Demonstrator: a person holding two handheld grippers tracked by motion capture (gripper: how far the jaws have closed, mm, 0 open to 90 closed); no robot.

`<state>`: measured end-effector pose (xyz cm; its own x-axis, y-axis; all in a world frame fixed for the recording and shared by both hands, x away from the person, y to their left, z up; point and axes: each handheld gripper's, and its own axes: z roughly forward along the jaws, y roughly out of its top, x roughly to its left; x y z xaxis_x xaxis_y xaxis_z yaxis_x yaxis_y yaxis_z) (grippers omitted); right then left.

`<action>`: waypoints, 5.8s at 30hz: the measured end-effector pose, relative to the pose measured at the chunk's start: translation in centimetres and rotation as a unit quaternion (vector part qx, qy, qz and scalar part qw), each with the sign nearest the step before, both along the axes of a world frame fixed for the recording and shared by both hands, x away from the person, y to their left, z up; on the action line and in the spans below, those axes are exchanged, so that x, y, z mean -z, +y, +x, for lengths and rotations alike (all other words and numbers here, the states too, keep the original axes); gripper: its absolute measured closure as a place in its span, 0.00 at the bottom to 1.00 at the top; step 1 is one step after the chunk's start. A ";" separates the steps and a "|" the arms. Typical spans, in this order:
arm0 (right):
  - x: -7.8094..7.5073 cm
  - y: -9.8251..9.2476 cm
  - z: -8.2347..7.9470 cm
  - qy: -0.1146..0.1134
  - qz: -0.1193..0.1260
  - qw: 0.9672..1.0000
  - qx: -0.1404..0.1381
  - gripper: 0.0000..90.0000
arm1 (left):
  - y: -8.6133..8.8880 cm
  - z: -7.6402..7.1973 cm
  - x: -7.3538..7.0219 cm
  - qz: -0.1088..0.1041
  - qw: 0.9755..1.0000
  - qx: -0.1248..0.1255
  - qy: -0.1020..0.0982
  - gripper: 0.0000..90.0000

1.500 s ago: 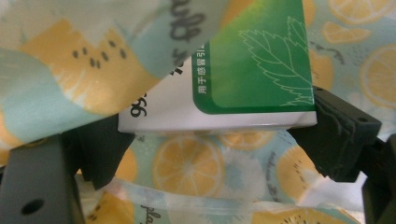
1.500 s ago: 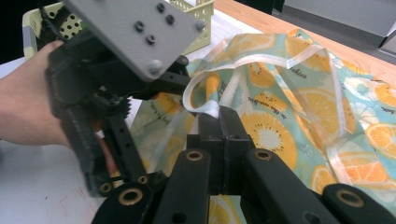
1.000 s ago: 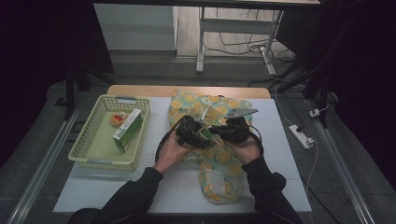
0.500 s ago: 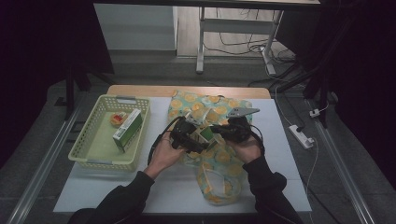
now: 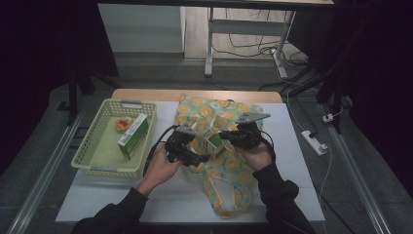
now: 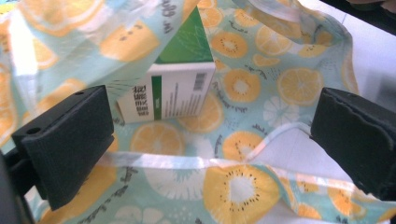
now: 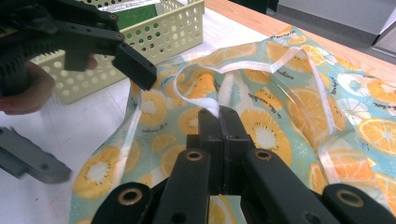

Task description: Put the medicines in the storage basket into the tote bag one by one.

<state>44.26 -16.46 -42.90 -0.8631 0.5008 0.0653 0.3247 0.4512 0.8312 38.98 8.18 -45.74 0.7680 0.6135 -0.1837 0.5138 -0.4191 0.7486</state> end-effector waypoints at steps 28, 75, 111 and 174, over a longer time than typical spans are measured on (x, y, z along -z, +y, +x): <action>-0.1 0.2 -0.4 -0.008 -0.004 1.000 -0.008 1.00 | 5.3 -2.9 -0.8 -0.027 1.000 -0.001 -0.014 0.00; -0.3 0.0 -0.6 -0.012 -0.002 1.000 -0.012 0.99 | 15.9 -3.5 -1.9 0.019 0.985 -0.172 -0.005 0.00; -0.2 0.1 -0.5 -0.010 0.000 1.000 -0.013 0.99 | 20.0 -2.5 1.3 0.103 0.959 -0.249 0.084 0.61; -0.4 -0.3 -0.3 -0.013 0.002 1.000 0.002 0.99 | 11.4 -7.3 -5.6 0.020 0.999 -0.037 0.014 0.69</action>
<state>43.96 -16.73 -42.53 -0.8626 0.5038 0.0454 0.3048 0.4460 0.8415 31.73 19.53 -40.17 0.7156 0.6752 -0.1790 0.5653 -0.4092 0.7162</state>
